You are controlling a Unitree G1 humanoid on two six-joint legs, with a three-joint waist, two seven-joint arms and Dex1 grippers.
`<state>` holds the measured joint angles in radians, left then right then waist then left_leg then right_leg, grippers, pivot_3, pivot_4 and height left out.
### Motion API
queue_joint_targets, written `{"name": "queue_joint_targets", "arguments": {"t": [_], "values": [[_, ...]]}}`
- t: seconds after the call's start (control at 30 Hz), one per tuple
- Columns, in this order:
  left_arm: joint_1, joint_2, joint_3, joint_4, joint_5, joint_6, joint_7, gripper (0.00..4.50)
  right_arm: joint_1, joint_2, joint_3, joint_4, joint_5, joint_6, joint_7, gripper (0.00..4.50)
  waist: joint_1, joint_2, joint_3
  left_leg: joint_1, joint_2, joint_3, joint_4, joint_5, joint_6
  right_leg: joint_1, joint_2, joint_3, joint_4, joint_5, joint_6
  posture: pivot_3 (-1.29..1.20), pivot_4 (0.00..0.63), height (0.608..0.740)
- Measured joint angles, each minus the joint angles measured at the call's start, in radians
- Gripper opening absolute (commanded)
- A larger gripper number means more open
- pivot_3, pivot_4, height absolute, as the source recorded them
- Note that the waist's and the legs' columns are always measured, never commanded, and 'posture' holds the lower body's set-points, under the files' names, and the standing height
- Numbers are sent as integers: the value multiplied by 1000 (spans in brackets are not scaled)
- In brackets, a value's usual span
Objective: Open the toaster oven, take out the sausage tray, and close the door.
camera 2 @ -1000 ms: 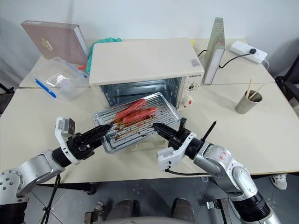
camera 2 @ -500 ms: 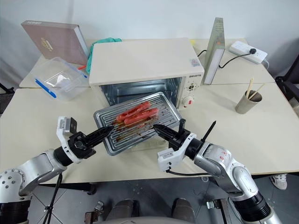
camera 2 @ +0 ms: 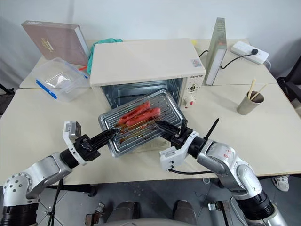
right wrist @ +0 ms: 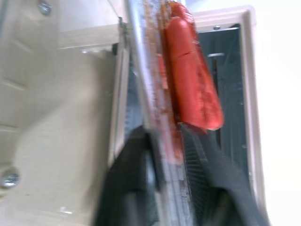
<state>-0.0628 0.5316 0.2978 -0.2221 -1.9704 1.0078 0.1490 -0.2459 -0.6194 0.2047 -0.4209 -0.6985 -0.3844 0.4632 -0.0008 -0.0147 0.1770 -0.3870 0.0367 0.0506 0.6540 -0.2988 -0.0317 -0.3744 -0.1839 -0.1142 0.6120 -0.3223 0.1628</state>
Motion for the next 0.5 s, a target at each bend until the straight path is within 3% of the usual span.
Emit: {"name": "queue_joint_targets", "arguments": {"t": [0.23,0.5], "values": [[-4,-30,13,5,11,8,45,0,32,-33,-5,-14,103,-53,29,4490,1,0,0,0,0,0,0,0,0,0,0,0,0,0,0,0,150,740],[-2,-50,29,4,11,25,97,0,57,-110,-22,-9,241,-116,73,4490,2,0,0,0,0,0,0,0,0,0,0,0,0,0,0,0,150,740]]}}
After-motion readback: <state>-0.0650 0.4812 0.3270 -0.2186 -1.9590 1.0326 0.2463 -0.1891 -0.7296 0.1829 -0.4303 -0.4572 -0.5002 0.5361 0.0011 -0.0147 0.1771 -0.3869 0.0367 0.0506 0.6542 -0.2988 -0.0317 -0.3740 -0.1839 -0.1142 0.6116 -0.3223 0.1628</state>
